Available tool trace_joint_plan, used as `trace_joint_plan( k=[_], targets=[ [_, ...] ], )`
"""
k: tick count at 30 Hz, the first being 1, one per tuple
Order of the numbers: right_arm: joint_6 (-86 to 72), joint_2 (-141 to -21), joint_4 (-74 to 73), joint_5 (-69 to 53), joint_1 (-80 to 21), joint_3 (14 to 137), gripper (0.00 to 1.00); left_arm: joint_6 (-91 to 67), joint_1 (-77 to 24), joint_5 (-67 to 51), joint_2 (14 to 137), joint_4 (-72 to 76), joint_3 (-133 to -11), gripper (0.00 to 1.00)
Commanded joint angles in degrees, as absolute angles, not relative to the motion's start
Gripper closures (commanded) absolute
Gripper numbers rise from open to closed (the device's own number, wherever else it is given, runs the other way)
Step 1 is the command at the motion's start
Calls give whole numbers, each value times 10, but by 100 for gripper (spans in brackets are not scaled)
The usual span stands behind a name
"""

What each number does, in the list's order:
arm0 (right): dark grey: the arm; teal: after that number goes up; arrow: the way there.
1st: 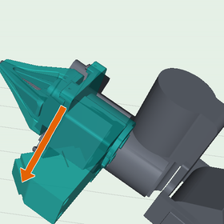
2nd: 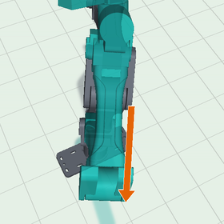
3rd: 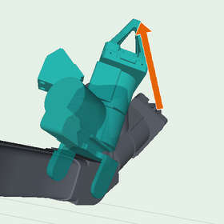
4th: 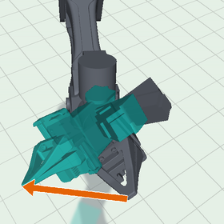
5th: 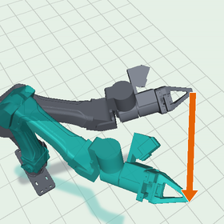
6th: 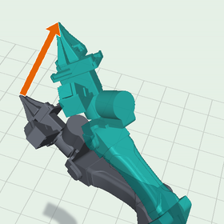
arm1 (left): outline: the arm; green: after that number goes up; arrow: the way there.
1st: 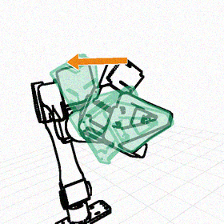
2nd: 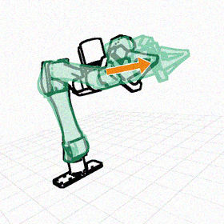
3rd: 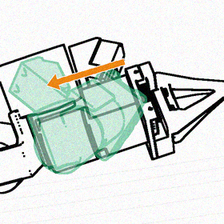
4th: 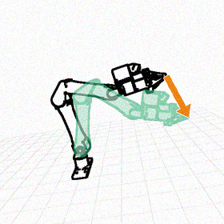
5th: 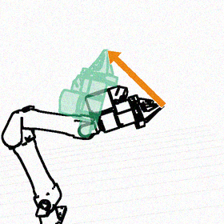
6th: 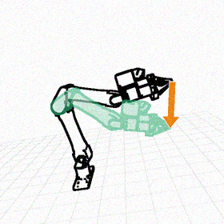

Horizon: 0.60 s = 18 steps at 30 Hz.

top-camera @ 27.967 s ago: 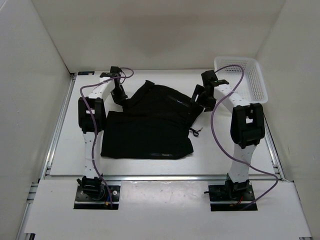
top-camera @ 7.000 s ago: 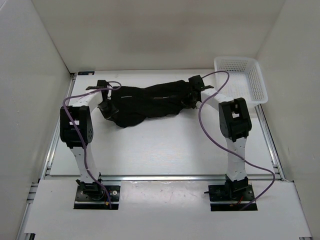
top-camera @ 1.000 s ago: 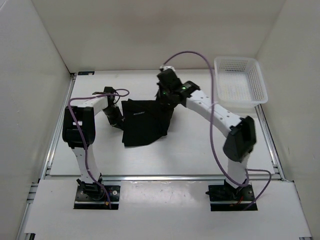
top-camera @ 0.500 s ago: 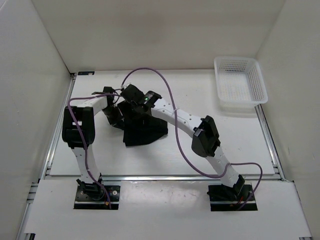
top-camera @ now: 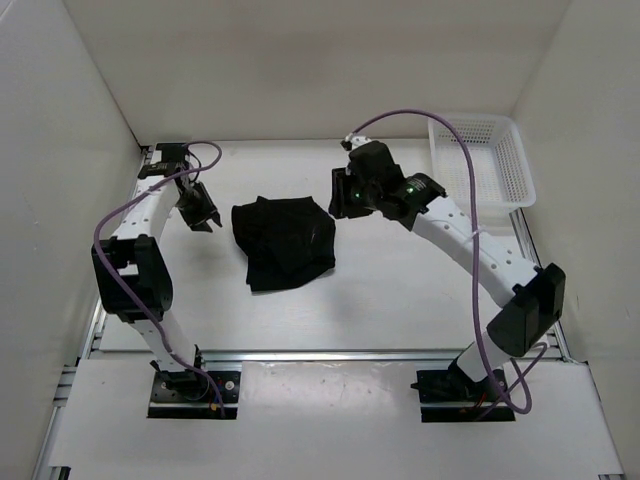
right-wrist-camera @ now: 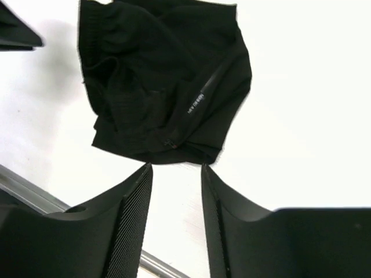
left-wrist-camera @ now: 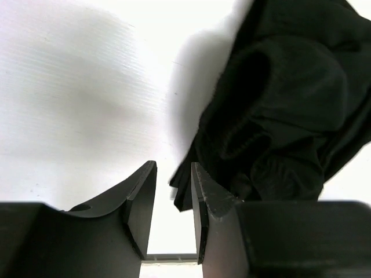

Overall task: Fold and stack the shorts
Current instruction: Fold the shorts

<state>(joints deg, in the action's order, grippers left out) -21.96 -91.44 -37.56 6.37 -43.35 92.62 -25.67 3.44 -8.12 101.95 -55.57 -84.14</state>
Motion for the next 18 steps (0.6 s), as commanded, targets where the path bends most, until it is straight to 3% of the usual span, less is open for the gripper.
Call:
trace_joint_plan(
  k=[1,2,3,5,10,18],
  targets=[
    [-264,-941,-356,5,-427,866,56,-232,20,-52,977,-588,-858,58],
    [-287,-948,-351,-15,-427,854,50,-232,20,-47,970,-588,-858,58],
    [-306,-957,-325,-39,-427,840,36,-232,20,-47,970,-588,-850,58],
    [-354,-969,-286,-131,-427,799,30,-232,20,-47,965,-588,-841,58],
    [-509,-1005,-125,-230,-427,723,29,-232,32,-55,960,-581,-811,59],
    [-558,-1078,-80,-245,-438,748,29,-232,32,-61,954,-581,-805,61]
  ],
)
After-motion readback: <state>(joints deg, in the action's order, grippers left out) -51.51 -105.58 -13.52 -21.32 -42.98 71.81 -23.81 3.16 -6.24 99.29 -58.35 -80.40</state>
